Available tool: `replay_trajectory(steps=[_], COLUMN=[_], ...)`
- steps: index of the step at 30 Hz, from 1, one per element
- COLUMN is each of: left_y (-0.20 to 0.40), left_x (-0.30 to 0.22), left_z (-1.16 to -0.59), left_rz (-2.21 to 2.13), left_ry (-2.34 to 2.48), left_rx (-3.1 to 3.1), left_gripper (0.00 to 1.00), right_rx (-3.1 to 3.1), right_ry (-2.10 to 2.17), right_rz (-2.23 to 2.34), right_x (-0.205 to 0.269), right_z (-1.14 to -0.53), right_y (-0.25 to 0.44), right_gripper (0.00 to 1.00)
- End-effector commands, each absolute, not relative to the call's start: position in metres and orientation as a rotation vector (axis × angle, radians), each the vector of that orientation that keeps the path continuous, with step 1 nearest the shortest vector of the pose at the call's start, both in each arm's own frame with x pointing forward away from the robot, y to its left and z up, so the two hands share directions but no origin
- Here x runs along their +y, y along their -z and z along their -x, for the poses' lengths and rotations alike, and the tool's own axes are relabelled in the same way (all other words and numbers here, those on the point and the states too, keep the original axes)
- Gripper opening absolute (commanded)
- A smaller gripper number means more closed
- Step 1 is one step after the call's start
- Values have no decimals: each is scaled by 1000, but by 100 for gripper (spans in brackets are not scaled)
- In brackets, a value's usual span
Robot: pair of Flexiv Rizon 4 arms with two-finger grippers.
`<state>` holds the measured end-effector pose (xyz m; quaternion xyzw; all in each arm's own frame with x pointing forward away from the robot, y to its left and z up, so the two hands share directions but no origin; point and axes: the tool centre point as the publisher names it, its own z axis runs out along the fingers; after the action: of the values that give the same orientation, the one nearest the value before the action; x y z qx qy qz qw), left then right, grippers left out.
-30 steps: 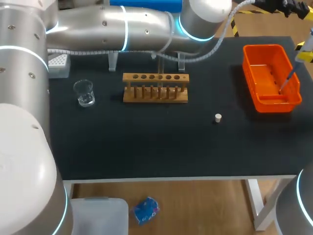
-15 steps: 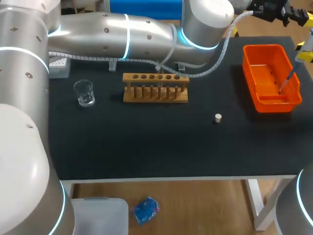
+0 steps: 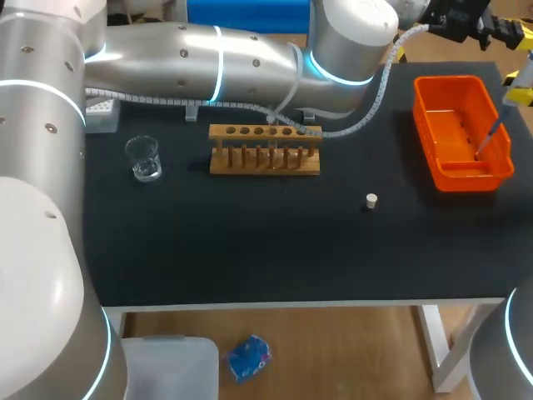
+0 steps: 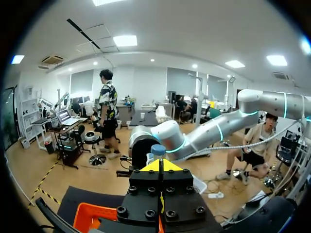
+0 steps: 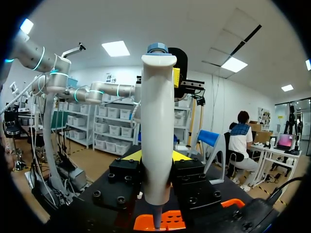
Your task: Invert the test tube, pick up the pipette, mount the tip to pipette, aspirate from beaker and dispense into the tube, eject the tip, return the pipette, and cap with the stopper.
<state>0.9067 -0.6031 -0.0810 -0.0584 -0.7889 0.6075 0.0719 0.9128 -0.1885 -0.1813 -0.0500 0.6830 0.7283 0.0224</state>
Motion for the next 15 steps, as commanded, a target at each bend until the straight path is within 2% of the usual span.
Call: replay_trajectory(steps=[1,15], left_y=[83,87], left_x=[-607,-609], left_z=[-910,-909], left_rz=[188,177], left_ry=[-1818,-1791], left_rx=[-2364,-2372], left_gripper=[0,0], right_rx=[2118,2118], right_ry=[-2259,-2259], right_rz=[162,162], right_x=[-190,-190], right_z=[-914,-914], right_y=[182,182], right_gripper=[0,0])
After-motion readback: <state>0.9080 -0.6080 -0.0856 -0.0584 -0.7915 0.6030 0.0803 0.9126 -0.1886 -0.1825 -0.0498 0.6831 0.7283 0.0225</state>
